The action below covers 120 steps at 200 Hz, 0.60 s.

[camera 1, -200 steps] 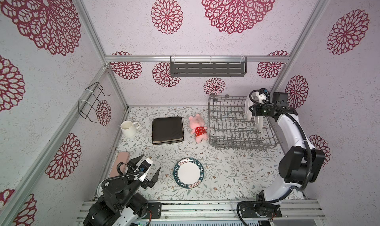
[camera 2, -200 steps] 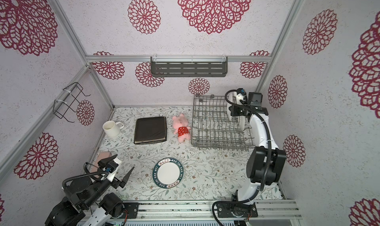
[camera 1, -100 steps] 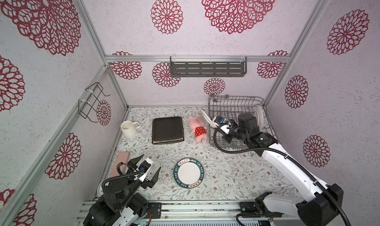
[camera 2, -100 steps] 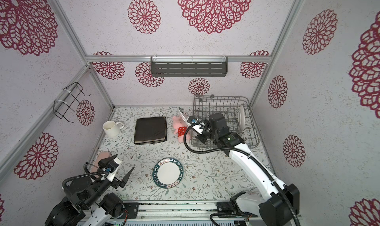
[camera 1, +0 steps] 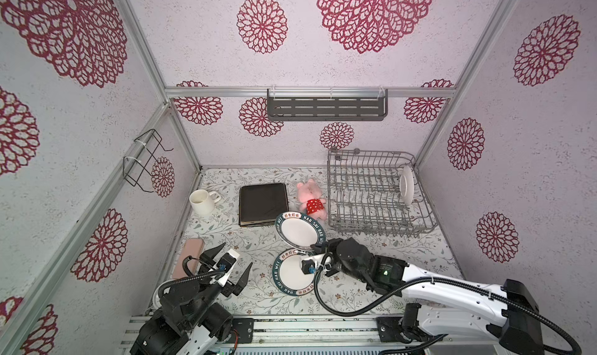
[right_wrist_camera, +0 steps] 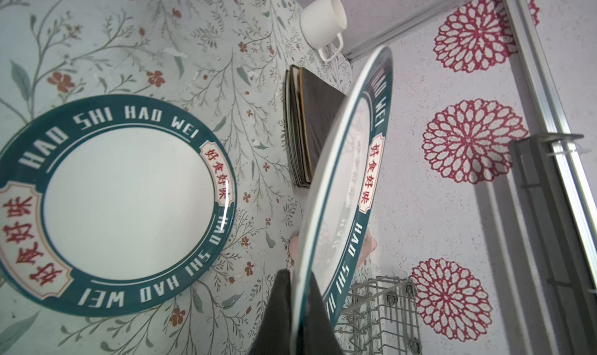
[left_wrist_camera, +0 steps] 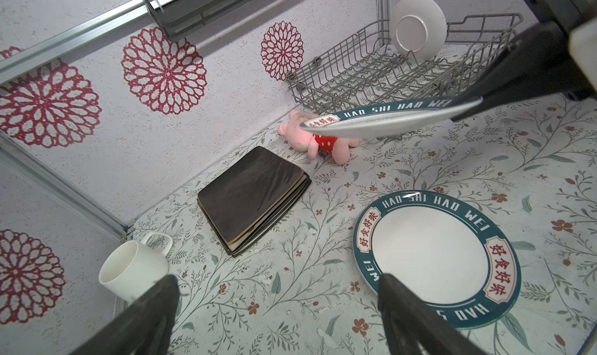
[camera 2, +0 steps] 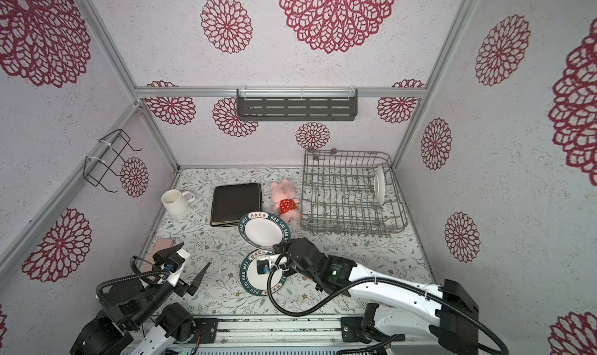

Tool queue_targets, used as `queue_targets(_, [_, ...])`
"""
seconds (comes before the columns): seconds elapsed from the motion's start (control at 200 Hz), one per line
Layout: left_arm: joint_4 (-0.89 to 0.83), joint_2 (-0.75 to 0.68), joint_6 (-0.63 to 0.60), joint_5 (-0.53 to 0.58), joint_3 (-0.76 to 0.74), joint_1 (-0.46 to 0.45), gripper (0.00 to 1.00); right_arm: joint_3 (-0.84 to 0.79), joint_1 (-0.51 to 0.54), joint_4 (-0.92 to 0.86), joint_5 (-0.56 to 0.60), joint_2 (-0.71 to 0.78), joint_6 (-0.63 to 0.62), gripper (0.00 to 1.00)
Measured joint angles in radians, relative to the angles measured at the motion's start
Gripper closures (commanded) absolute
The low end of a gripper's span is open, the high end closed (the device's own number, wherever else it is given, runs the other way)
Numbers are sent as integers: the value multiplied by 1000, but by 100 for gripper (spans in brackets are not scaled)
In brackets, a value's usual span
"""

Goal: Unload the plates from the dish rack
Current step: 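Lift the white plate out of the rack toward the plate stack, then lower the white plate onto the green-rimmed plate stack with the right gripper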

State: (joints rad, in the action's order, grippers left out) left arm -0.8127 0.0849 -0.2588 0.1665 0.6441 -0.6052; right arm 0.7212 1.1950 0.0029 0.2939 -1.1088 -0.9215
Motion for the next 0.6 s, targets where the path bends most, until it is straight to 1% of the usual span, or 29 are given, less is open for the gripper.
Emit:
queue_targets(0.12, [0,0,0,0,0,-4,3,-74,109,57,114,-22,-82,100])
queue_targets(0.22, [0,-1,0,0,0,-8,3,-96,167,94,174,-57,-121,100])
queue_targets(0.39, [1,-11,0,0,0,-10,3,-117,218,134,232,-92,-130,100])
queue_targets(0.6, [0,-13,0,0,0,-12,3,-129,254,154,246,-137,-96,100])
